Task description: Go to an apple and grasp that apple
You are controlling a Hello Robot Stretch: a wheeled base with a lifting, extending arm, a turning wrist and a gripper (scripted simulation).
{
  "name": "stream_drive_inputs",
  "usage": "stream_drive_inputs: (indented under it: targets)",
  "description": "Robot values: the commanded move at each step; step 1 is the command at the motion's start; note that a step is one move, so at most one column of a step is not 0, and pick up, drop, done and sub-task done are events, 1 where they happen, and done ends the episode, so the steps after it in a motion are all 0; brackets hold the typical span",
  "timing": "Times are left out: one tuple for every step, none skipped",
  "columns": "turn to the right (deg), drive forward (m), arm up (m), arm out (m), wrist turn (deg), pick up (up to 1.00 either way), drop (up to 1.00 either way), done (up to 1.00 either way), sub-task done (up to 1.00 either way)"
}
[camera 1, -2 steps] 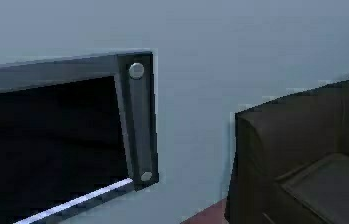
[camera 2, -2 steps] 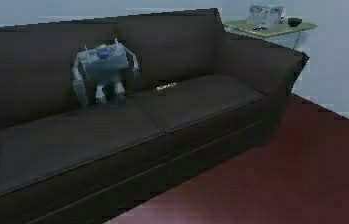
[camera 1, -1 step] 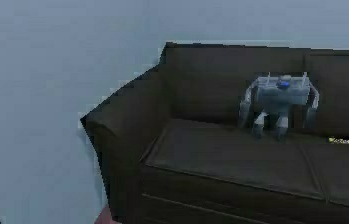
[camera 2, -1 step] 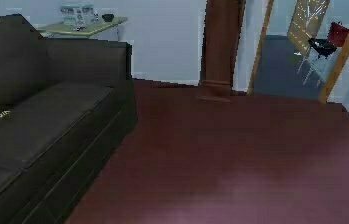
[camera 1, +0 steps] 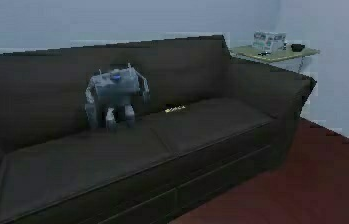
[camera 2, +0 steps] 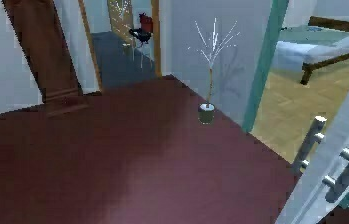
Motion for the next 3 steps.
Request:
stream_drive_inputs:
  targets:
    - [45.0,0.00,0.00,0.00,0.0,0.00,0.00,0.00,0.00]
    - [33.0,0.00,0.00,0.00,0.0,0.00,0.00,0.00,0.00]
    - [0.0,1.00,0.00,0.00,0.0,0.00,0.00,0.00,0.00]
